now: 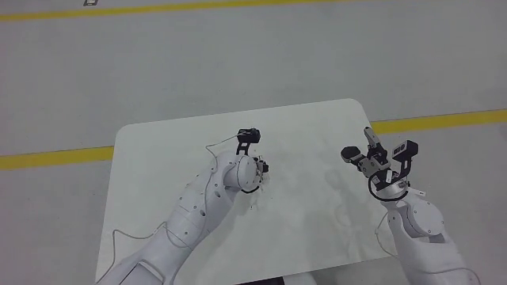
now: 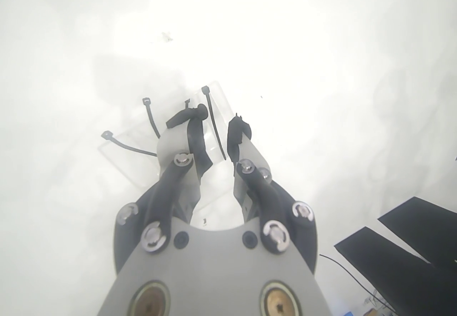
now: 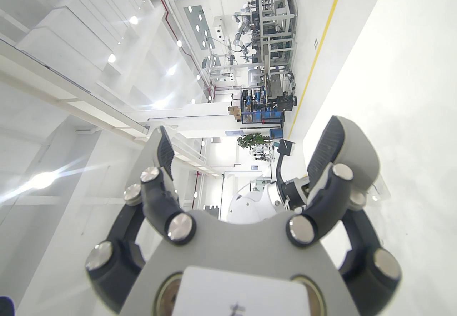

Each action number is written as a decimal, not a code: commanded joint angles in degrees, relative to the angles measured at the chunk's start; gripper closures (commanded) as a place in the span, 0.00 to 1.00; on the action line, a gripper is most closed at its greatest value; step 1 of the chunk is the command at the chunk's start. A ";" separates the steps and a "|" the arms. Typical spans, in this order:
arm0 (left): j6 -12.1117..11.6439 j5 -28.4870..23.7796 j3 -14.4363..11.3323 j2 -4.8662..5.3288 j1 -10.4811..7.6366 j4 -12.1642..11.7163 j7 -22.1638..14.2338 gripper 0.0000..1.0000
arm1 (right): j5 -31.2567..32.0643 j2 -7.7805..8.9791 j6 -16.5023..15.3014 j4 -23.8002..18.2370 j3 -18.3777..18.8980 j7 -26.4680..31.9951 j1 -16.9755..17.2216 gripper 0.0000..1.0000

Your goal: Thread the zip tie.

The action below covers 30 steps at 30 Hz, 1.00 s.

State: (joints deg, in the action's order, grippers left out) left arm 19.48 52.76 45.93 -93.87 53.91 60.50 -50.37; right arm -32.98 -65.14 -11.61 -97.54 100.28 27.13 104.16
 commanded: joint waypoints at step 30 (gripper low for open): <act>0.00 0.90 0.51 -2.28 -0.50 -2.22 1.43 1.00 | 0.00 0.00 0.00 0.00 0.00 0.02 0.00 0.00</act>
State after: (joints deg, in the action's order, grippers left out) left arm 19.48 53.54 46.27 -96.19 53.21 57.42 -48.82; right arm -32.98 -65.14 -11.61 -97.54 100.28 27.13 104.16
